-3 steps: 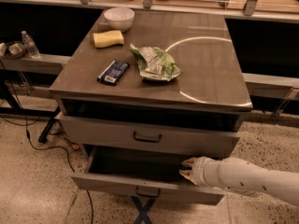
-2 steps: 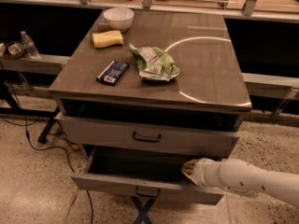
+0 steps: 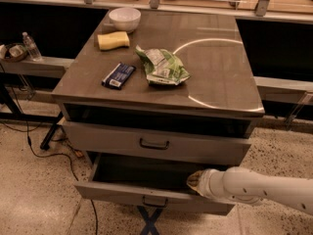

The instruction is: Open middle drawer

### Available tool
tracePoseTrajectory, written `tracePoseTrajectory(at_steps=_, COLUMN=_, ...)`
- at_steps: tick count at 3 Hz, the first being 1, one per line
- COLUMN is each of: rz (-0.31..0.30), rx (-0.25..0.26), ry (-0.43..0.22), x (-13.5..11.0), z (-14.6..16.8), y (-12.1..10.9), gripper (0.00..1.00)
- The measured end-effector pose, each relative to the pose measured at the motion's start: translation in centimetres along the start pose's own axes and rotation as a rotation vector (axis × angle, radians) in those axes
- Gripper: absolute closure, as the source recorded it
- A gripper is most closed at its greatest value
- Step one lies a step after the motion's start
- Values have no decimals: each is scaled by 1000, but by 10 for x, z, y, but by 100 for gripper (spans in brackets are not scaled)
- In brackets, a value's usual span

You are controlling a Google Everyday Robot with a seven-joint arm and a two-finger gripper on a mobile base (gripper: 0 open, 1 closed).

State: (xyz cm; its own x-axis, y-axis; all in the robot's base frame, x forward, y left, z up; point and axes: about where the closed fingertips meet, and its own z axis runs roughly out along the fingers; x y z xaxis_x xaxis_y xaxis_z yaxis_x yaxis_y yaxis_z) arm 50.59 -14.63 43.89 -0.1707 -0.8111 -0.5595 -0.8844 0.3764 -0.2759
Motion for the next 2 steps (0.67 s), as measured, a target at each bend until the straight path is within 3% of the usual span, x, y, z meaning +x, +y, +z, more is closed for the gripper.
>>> tracePoseTrajectory(at_steps=2, rz=28, rx=-123, ry=125, x=23, z=-9, y=46, gripper=100)
